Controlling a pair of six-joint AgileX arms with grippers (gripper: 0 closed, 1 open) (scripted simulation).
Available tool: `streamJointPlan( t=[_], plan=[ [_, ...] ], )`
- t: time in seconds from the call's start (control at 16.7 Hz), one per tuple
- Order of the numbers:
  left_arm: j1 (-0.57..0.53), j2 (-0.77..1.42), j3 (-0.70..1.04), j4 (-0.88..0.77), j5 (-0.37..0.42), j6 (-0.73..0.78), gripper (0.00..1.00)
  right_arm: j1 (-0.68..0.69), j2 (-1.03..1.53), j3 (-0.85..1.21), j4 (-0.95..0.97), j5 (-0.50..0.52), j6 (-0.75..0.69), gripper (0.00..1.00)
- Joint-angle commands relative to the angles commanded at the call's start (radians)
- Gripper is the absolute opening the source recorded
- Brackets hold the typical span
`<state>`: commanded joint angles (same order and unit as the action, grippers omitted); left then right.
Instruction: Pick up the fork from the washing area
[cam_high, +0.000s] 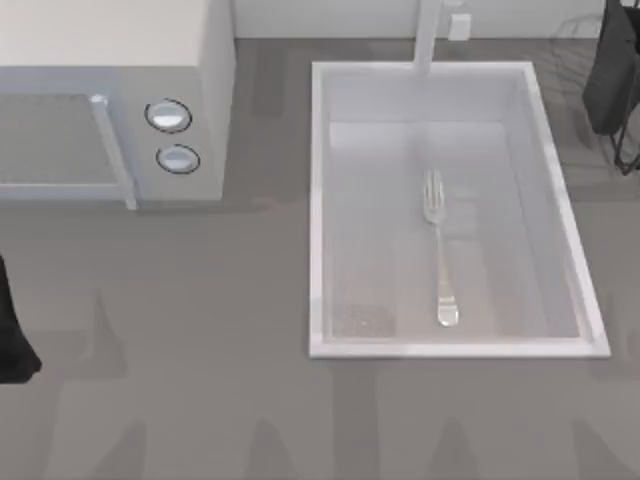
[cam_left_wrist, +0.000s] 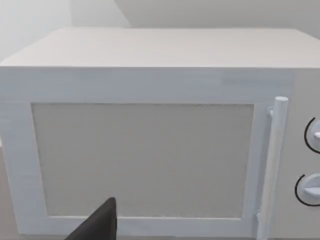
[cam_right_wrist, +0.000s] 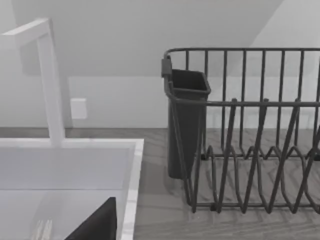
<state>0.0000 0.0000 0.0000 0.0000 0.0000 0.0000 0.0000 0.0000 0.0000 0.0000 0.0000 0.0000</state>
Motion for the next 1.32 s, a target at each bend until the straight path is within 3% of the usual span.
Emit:
streamJointPlan(
  t=[0.66,0.96,1.32],
  plan=[
    [0.0,0.0,0.0,0.0,0.0,0.0,1.0,0.012,0.096,0.096,-0.051,0.001,0.011,1.0],
    [0.0,0.0,0.0,0.0,0.0,0.0,1.0,0.053,0.418,0.415,-0.228,0.003,0.052,1.0],
    [0.0,0.0,0.0,0.0,0.0,0.0,1.0,0.129,0.993,0.981,-0.551,0.007,0.131,1.0]
  ],
)
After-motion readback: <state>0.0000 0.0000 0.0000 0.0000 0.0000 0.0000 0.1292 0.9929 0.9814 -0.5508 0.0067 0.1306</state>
